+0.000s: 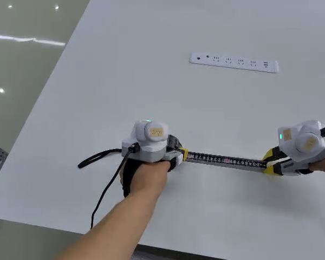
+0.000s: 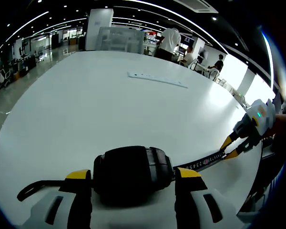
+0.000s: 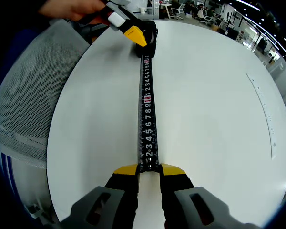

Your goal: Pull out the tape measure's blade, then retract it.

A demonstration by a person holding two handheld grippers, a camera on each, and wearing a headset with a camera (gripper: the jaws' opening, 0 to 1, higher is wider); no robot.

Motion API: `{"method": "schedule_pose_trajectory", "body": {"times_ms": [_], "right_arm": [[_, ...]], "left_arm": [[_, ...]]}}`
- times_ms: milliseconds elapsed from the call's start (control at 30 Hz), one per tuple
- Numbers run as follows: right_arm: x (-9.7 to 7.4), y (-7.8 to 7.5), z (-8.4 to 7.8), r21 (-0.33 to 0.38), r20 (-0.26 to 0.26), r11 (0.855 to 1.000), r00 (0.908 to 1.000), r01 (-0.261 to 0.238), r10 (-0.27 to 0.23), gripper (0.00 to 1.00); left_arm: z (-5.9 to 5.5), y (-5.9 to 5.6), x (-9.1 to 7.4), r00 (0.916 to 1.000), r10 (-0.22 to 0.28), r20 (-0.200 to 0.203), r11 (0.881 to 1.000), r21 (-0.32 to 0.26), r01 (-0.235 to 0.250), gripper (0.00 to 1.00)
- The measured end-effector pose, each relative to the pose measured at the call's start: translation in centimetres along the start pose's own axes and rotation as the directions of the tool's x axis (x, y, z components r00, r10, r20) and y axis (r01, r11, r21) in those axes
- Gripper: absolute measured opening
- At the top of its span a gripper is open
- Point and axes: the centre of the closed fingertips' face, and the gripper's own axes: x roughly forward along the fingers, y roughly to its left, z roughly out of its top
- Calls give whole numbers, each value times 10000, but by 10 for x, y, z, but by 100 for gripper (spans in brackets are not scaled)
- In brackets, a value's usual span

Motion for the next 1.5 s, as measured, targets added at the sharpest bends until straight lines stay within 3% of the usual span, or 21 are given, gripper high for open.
{"method": "schedule_pose_trajectory", "body": {"times_ms": [333,733,1167,1500], "right_arm": [[0,0,0,-7,-25,10000,10000,-25,25,13],[0,0,0,-139,-88,9999,9999,-76,74,13],[0,0,0,-264,-144,9996,9998,-121,118,13],[0,0,0,-289,-164,9995,9998,-111,106,13]], "left_arm": [[4,-1,-2,9994,17,341,9996,-278,-8,65],[0,0,0,9995,70,309,9997,-228,-63,62],[2,0,0,9975,110,696,9998,-153,-99,62],[2,0,-1,9973,84,734,9999,-134,-75,61]]}}
